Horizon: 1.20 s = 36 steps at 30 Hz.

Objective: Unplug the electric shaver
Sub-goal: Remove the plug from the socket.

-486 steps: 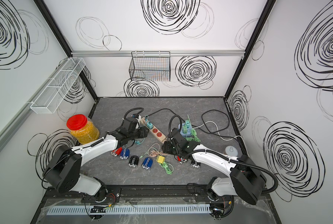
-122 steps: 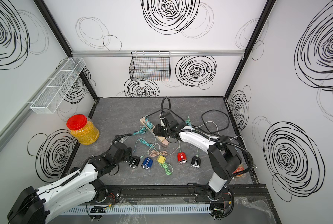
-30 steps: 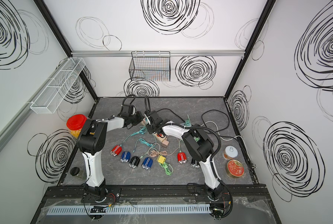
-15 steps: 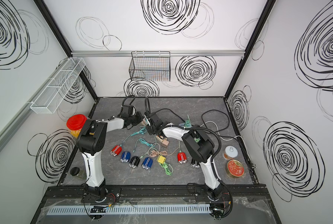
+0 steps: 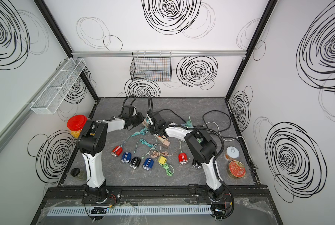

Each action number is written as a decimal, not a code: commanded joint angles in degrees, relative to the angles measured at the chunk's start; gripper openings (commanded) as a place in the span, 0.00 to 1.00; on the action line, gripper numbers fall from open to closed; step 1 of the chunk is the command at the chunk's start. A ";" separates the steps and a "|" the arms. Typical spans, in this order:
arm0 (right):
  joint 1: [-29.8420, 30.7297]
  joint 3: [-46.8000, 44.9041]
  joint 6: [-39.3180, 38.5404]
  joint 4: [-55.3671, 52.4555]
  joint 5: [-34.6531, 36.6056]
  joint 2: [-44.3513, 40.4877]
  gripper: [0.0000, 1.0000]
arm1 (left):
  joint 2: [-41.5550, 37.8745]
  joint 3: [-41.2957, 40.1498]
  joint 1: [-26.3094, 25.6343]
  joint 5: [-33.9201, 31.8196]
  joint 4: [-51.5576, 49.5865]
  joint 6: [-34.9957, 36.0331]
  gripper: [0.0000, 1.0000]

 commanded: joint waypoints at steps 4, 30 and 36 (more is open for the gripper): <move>-0.68 -0.80 0.52 1.79 2.25 -3.51 0.27 | -0.22 -1.23 0.63 -1.70 -3.85 -0.22 0.00; 5.18 -9.40 6.85 -3.67 -3.16 -12.49 0.27 | -8.13 -0.99 2.29 -0.64 -2.75 -0.66 0.31; 5.18 -9.60 8.07 -5.40 -9.03 -11.28 0.27 | -11.25 -2.14 2.82 -1.60 -3.08 -0.48 0.35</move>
